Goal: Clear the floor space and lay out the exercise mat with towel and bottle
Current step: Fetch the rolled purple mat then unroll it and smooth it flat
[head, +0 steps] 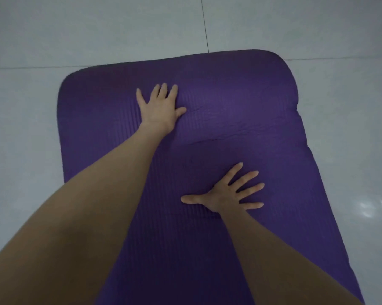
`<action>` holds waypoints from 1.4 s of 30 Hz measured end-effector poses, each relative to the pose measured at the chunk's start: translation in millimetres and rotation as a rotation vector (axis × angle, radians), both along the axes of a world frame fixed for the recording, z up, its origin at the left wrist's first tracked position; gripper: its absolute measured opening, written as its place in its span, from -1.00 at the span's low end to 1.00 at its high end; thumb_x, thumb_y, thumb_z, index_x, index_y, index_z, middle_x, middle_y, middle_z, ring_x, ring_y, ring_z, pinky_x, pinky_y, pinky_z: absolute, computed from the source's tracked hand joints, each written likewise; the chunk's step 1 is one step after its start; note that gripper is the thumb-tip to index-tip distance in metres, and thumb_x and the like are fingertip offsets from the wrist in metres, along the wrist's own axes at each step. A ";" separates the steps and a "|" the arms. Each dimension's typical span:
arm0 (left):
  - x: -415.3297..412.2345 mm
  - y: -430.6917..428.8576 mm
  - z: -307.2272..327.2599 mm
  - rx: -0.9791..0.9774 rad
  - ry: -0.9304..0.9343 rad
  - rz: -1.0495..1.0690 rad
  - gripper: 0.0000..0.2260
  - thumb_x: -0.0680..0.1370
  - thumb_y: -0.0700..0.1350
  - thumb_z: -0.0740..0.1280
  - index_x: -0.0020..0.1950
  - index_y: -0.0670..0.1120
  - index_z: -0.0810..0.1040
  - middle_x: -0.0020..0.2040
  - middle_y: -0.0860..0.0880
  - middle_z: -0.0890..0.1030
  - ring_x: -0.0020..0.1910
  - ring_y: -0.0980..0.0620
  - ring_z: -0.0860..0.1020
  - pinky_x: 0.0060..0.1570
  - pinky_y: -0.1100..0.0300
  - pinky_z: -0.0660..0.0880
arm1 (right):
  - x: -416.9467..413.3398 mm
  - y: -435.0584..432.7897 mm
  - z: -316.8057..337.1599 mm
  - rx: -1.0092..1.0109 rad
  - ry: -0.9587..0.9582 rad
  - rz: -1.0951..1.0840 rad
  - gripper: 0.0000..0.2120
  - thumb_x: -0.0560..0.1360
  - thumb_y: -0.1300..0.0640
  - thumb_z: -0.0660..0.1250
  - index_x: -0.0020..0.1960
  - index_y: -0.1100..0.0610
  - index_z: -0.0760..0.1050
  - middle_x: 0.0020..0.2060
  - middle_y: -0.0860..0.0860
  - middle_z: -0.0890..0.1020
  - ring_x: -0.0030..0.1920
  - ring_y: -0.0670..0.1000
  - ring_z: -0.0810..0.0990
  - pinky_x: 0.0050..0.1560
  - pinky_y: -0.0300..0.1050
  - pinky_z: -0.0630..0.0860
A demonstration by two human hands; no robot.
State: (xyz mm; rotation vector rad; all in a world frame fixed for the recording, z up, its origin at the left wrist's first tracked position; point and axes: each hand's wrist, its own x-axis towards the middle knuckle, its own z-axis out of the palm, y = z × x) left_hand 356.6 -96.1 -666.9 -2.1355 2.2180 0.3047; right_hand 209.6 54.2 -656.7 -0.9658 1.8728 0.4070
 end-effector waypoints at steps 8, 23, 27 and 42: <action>-8.1 10.1 -23.4 0.284 0.102 0.049 -0.21 0.45 0.43 0.03 0.53 0.16 -0.25 0.55 0.04 -0.30 0.51 -0.08 -0.33 0.25 -0.50 -0.25 | -1.2 -3.7 0.3 0.017 -0.012 -0.015 0.61 -0.09 -0.49 0.48 0.23 0.06 -0.78 0.24 0.20 -0.71 0.32 0.35 -0.64 0.23 0.54 -0.38; -16.1 8.1 -16.3 0.365 0.081 0.050 -0.08 0.37 0.49 0.10 0.52 0.15 -0.31 0.53 0.01 -0.37 0.49 -0.13 -0.36 0.25 -0.52 -0.25 | -4.7 1.4 5.0 -0.027 -0.049 -0.034 0.60 -0.08 -0.51 0.46 0.22 0.06 -0.79 0.05 0.15 -0.80 0.30 0.34 -0.66 0.22 0.54 -0.40; -23.4 7.1 -18.7 0.337 0.083 0.019 -0.12 0.40 0.47 0.09 0.52 0.14 -0.29 0.53 -0.01 -0.35 0.49 -0.17 -0.37 0.25 -0.52 -0.24 | -7.7 0.9 -1.3 -0.062 -0.035 -0.028 0.59 -0.10 -0.52 0.45 0.21 0.04 -0.80 0.02 0.13 -0.81 0.30 0.32 -0.66 0.22 0.52 -0.41; -17.5 -19.7 -25.2 0.361 0.094 -0.064 -0.15 0.41 0.45 0.11 0.50 0.19 -0.31 0.52 0.00 -0.39 0.47 -0.16 -0.40 0.22 -0.53 -0.26 | -9.8 -32.1 0.6 0.018 0.035 -0.063 0.59 -0.09 -0.50 0.47 0.11 0.03 -0.86 0.04 0.14 -0.81 0.30 0.32 -0.66 0.24 0.51 -0.40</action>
